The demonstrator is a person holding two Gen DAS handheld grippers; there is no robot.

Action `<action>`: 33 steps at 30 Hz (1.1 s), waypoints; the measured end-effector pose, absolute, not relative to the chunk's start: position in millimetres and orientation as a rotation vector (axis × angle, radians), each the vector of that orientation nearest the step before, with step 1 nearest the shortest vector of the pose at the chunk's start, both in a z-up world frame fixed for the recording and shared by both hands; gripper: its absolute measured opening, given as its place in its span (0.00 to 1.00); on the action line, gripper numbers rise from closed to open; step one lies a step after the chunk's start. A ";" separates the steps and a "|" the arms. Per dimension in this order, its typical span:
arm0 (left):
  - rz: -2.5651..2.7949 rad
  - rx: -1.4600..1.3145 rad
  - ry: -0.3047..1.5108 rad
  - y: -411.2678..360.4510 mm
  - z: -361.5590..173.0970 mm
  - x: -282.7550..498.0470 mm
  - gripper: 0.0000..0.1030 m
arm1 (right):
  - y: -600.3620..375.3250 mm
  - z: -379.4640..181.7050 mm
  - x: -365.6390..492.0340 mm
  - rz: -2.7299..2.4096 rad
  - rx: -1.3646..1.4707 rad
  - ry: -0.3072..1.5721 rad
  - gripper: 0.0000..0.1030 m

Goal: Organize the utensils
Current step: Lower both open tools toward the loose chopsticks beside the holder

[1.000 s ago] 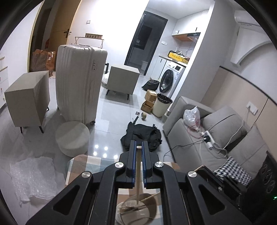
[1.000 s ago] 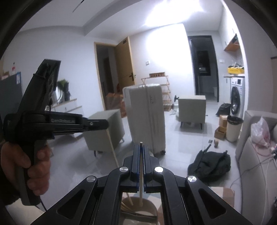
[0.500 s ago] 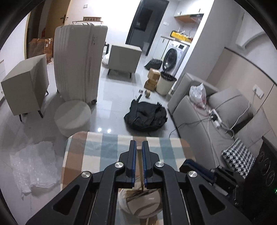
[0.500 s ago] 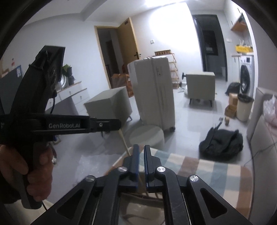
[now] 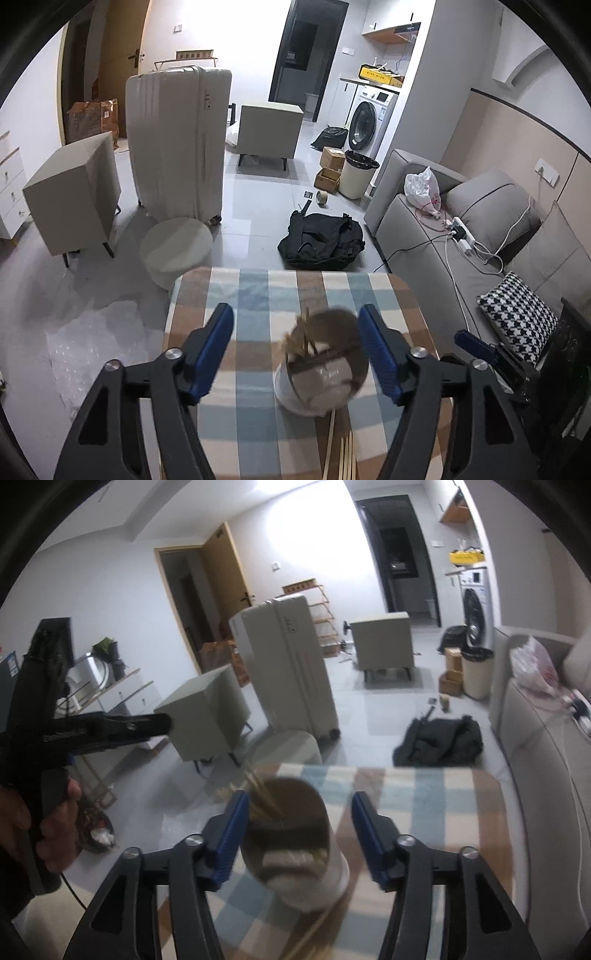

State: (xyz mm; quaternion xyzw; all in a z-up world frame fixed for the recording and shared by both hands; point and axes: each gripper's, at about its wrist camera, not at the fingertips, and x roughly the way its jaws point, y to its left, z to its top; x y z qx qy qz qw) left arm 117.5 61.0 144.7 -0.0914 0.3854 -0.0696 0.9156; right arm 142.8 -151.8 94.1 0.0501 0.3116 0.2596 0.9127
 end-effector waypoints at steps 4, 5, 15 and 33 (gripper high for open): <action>-0.135 -0.170 0.807 51.9 131.6 88.6 0.76 | -168.0 81.7 119.6 0.484 0.115 0.689 0.65; -0.135 -0.167 0.821 48.3 125.0 82.5 0.76 | -172.2 75.3 114.5 0.470 0.127 0.712 0.67; -0.099 -0.138 1.067 17.0 25.6 60.2 0.76 | -160.6 -38.1 114.8 0.477 0.106 1.199 0.27; 0.013 -0.240 1.172 56.5 -24.5 59.0 0.76 | -111.0 -106.7 139.3 0.318 -0.221 1.427 0.17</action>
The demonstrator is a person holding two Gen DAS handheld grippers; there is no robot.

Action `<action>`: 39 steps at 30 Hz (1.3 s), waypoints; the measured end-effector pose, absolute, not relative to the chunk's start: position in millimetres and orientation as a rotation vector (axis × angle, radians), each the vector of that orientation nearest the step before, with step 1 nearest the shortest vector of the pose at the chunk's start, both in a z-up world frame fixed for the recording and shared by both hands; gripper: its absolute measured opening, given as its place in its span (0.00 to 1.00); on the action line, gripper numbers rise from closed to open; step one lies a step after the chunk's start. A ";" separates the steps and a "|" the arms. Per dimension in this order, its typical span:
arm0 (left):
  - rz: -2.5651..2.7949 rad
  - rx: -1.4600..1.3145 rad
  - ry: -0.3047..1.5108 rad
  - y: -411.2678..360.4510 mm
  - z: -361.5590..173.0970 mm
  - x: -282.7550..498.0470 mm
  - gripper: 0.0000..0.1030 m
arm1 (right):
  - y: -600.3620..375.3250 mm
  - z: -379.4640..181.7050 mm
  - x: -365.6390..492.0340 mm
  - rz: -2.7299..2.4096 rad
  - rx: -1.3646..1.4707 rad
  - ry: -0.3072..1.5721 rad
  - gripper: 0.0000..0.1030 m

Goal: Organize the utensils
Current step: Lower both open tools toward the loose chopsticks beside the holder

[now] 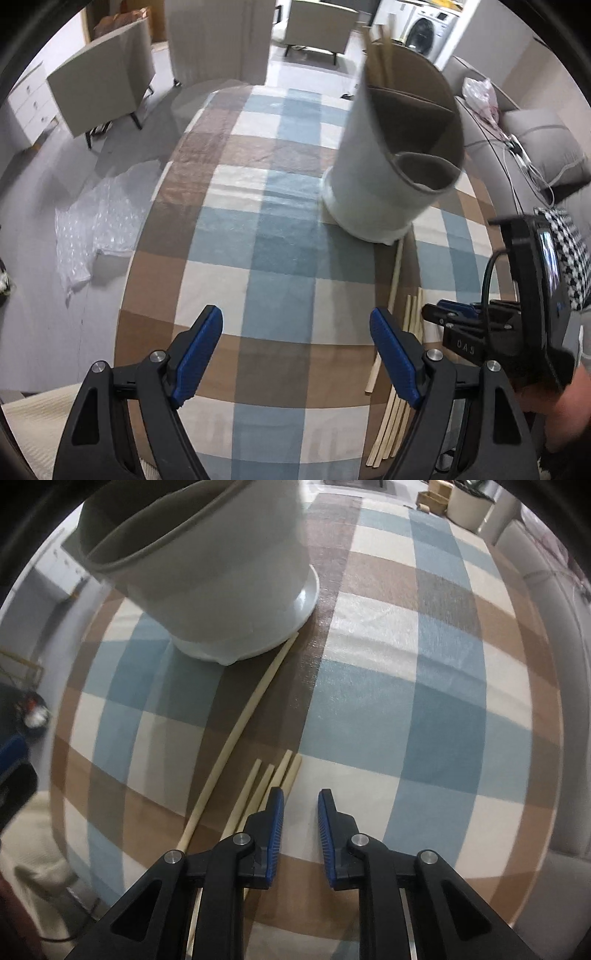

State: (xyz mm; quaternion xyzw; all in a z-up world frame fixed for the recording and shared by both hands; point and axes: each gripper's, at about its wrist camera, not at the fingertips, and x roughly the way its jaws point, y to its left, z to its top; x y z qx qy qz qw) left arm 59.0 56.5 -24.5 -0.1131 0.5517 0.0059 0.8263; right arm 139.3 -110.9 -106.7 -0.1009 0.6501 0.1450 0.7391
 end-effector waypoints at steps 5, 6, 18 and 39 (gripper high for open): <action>0.043 -0.313 1.182 75.5 -28.8 54.9 0.76 | -109.5 -105.5 131.4 0.299 -0.212 1.431 0.17; 0.045 -0.326 1.181 78.3 -29.1 54.7 0.76 | -109.3 -105.3 129.1 0.297 -0.217 1.428 0.17; 0.031 -0.377 1.180 91.9 -28.1 53.6 0.76 | -96.5 -102.4 117.7 0.266 -0.291 1.444 0.16; -0.185 -0.343 1.277 56.1 -41.8 47.4 0.76 | -119.9 -98.1 142.3 0.240 -0.084 1.307 0.03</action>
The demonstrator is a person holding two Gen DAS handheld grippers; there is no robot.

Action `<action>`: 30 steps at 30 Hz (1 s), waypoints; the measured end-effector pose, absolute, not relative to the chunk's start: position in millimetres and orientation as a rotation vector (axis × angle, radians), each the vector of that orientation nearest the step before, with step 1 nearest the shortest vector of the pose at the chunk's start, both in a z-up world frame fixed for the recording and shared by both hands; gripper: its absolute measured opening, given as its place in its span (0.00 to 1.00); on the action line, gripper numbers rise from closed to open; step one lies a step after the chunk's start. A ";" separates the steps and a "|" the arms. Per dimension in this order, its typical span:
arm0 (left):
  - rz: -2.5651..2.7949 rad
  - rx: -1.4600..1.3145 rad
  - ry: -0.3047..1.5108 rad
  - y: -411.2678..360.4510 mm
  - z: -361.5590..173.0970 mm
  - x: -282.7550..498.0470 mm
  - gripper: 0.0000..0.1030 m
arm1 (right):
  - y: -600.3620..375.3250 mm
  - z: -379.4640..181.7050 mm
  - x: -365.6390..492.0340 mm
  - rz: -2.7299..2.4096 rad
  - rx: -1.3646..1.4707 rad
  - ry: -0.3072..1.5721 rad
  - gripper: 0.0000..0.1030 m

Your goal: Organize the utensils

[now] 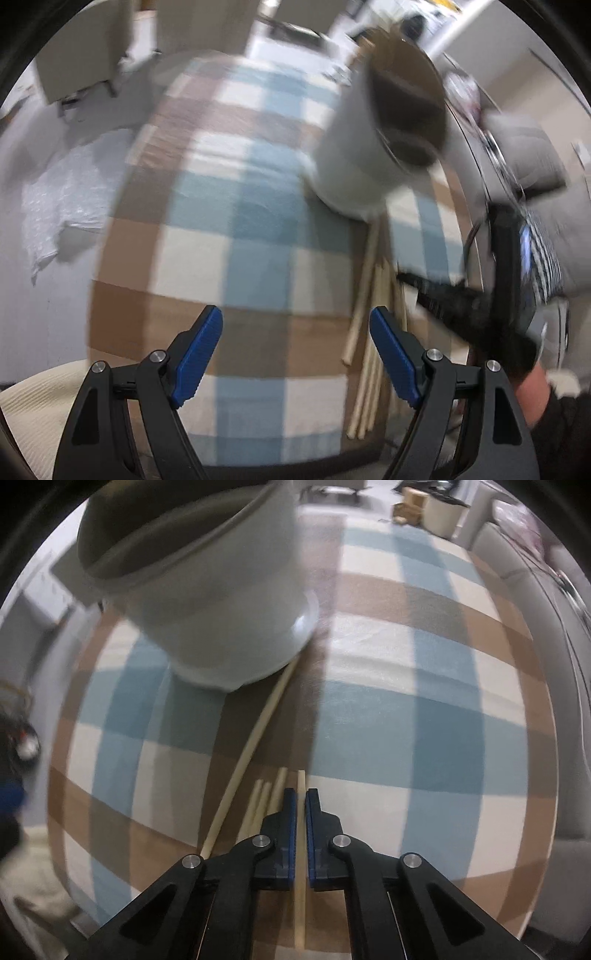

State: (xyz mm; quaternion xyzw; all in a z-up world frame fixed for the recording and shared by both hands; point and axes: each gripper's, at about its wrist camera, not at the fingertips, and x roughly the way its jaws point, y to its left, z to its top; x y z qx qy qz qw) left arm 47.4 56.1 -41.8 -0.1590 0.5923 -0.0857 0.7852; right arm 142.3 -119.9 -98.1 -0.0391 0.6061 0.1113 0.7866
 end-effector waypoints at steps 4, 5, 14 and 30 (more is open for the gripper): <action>-0.321 -0.334 1.348 22.3 -54.8 40.3 0.74 | -163.6 -77.5 129.0 0.270 0.086 1.225 0.03; -0.347 -0.331 1.365 13.0 -57.9 38.9 0.70 | -172.8 -74.0 124.5 0.267 0.108 1.213 0.03; -0.267 -0.094 1.509 -42.0 -99.5 31.8 0.35 | -237.6 -44.9 109.1 0.281 0.318 1.099 0.03; -0.209 -0.024 1.496 -51.7 -100.6 12.1 0.33 | -258.5 -41.5 101.0 0.312 0.379 1.075 0.03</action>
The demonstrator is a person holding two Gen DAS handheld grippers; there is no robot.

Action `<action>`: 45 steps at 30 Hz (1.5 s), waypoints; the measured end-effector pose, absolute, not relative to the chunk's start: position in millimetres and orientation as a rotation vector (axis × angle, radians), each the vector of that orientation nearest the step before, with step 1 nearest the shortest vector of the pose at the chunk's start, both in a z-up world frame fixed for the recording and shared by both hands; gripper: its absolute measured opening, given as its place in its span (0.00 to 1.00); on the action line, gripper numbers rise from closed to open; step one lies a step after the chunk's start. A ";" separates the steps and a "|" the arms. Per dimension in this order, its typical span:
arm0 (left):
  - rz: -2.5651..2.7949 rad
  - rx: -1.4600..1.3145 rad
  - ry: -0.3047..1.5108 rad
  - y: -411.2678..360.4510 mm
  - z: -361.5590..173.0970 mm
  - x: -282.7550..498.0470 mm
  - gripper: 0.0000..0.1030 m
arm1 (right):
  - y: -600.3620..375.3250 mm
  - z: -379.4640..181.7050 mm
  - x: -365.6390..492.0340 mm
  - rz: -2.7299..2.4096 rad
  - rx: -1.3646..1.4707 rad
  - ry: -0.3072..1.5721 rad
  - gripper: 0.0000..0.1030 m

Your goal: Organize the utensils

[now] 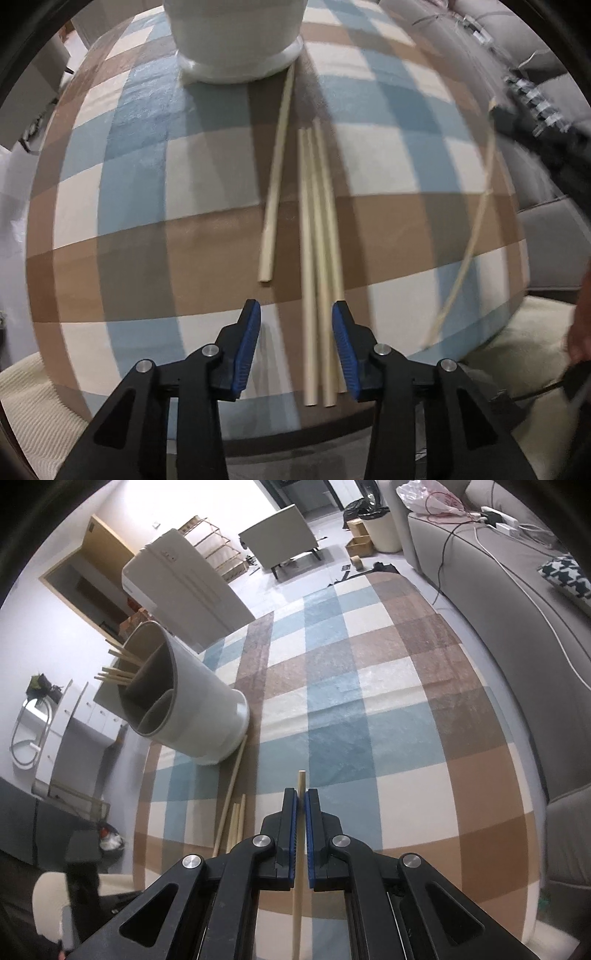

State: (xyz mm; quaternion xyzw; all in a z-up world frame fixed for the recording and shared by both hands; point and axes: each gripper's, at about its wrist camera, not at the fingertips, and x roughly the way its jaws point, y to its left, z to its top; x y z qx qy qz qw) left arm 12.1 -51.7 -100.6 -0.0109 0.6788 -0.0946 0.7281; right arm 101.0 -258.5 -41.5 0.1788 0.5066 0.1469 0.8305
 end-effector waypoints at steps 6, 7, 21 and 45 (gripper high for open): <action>-0.199 0.025 1.502 -54.3 -106.0 5.4 0.35 | -257.6 -40.3 101.2 0.297 0.358 1.074 0.03; -0.198 0.031 1.500 -58.1 -108.0 2.9 0.35 | -256.6 -40.4 101.1 0.296 0.353 1.076 0.03; -0.162 0.105 1.445 -88.7 -102.1 60.7 0.15 | -257.7 -38.7 99.9 0.298 0.357 1.071 0.03; -0.245 -0.090 1.429 -53.7 -80.5 46.0 0.00 | -224.0 -17.6 86.8 0.384 0.270 0.994 0.03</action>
